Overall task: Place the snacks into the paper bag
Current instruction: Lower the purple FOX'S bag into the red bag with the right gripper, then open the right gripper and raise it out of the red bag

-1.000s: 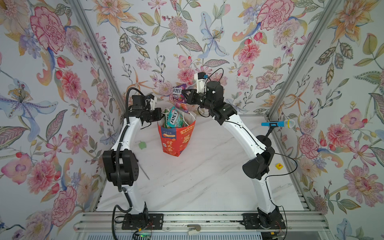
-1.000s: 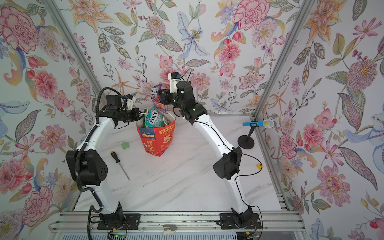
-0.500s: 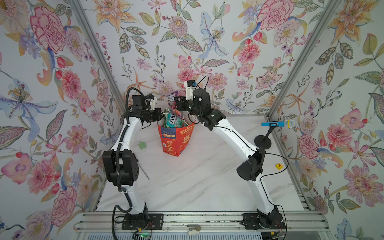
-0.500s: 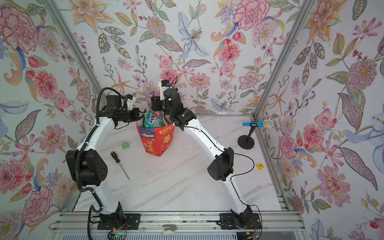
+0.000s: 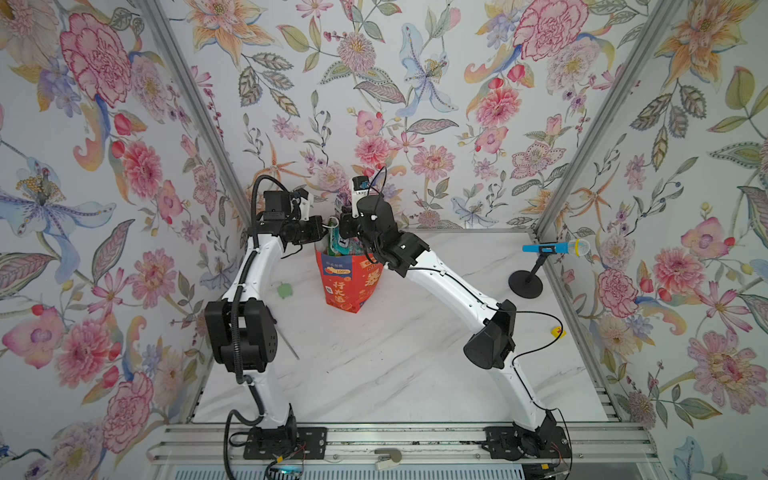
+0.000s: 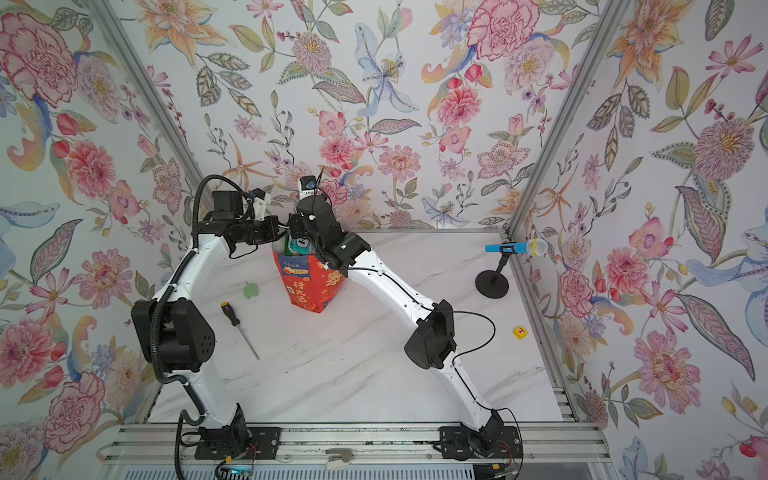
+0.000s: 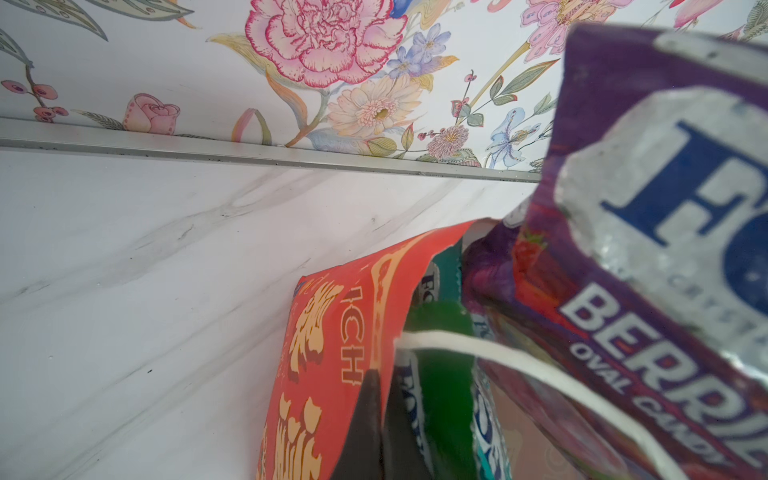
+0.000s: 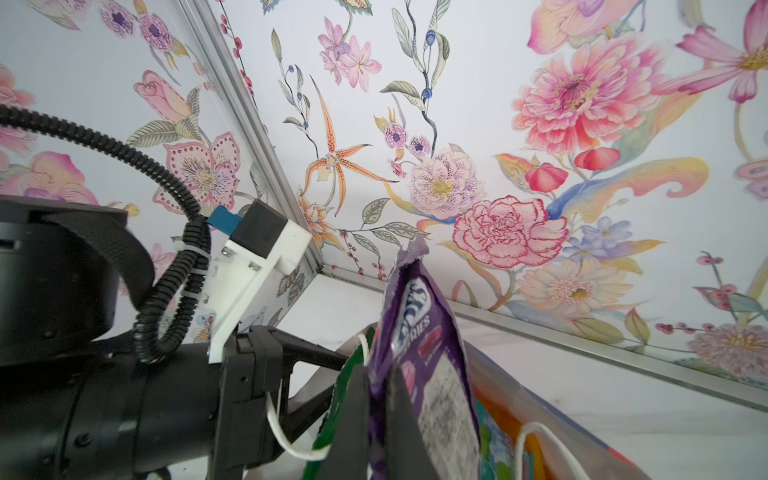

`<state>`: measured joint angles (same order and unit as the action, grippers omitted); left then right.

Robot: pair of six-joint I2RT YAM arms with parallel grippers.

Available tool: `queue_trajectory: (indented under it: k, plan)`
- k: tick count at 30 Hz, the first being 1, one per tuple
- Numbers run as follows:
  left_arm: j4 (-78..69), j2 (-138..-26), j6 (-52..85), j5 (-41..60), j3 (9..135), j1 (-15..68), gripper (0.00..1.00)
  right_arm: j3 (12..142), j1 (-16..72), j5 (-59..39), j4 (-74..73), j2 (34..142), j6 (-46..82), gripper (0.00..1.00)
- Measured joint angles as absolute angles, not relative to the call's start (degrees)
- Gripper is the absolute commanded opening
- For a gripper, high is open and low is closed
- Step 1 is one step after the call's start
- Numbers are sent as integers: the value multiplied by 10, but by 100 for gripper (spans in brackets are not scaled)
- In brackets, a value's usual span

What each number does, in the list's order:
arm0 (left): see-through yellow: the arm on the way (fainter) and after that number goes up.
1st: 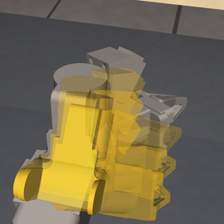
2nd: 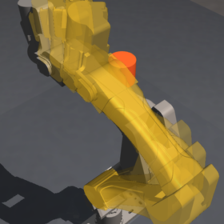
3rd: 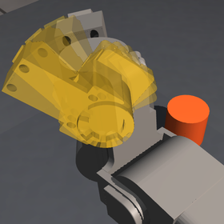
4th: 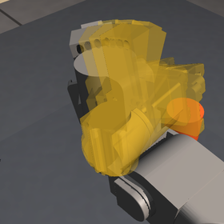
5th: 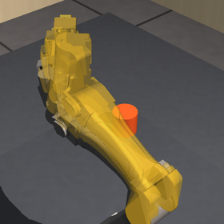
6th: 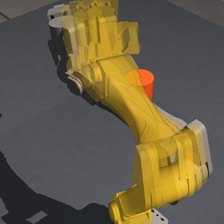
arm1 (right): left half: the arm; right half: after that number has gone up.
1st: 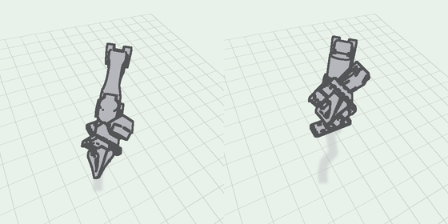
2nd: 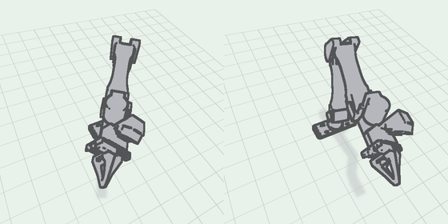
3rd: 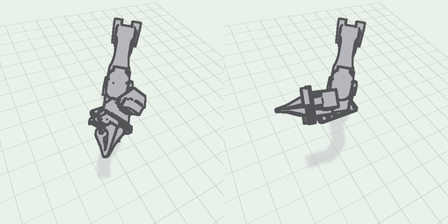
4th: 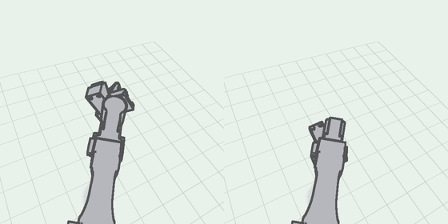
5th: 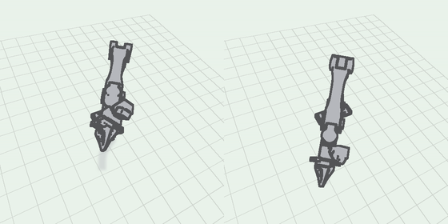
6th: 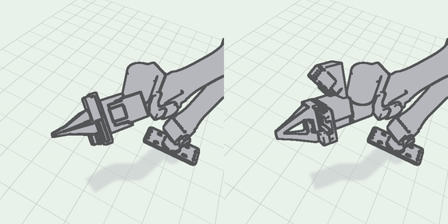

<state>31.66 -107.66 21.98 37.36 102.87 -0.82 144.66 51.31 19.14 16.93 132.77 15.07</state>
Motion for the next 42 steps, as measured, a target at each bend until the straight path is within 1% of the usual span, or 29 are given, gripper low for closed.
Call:
queue_trajectory:
  k: [10, 21, 22, 27, 31, 32, 35, 38, 42]
  plan:
    - [316, -1077, 220, 374, 1029, -8, 0, 1428, 527, 294, 153, 1330, 78, 0]
    - [312, -1077, 220, 375, 1026, -9, 0, 1403, 543, 307, 140, 1330, 66, 0]
    - [312, -1077, 220, 375, 1026, -9, 0, 1397, 547, 307, 138, 1330, 67, 2]
    - [311, -1077, 220, 376, 1025, -11, 0, 1353, 558, 302, 133, 1330, 84, 37]
    - [311, -1077, 220, 378, 1024, -12, 0, 1333, 556, 289, 138, 1330, 98, 58]
    - [311, -1077, 220, 380, 1024, -13, 0, 1333, 554, 279, 138, 1329, 101, 63]
    - [311, -1077, 220, 384, 1024, -13, 0, 1338, 542, 238, 139, 1320, 111, 70]
    - [309, -1077, 220, 385, 1022, -14, 0, 1357, 528, 198, 139, 1306, 112, 86]
    - [307, -1077, 221, 388, 1020, -16, 1, 1377, 509, 146, 139, 1268, 112, 100]
